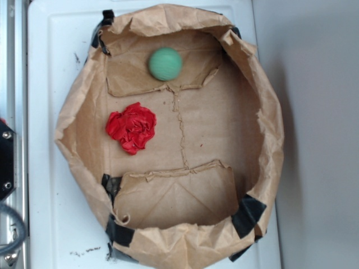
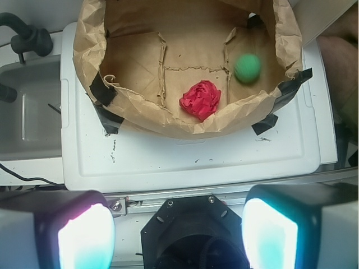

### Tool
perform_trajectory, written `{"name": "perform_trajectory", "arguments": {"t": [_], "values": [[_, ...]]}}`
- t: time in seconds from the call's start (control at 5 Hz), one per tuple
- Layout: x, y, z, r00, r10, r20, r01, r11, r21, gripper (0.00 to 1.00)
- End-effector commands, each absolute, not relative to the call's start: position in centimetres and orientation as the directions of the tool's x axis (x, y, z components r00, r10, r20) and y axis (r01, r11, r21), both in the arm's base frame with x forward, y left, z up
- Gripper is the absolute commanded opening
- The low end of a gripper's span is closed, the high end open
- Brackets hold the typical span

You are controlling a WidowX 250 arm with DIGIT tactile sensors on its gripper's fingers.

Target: Grab the green ball.

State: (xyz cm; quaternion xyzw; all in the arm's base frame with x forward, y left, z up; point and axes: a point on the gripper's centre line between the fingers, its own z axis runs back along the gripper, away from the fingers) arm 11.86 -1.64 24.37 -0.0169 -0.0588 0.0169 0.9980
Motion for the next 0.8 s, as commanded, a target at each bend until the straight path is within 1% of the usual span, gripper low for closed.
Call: {"name": "perform_trajectory", "arguments": {"t": [0.0,0.2,0.4,0.6], "values": [[11.9,-1.6,24.4,0.993,0.036,0.117,-0.032,0.999,-0.036,1.00],[16.9,1.7,25.1,0.963,0.085,0.254,-0.083,0.996,-0.018,1.00],[21.2,3.3,23.9,0.942,0.234,0.240,-0.260,0.962,0.082,1.00],[24.6,4.7,23.8,0.919,0.319,0.230,-0.350,0.931,0.107,1.00]]}}
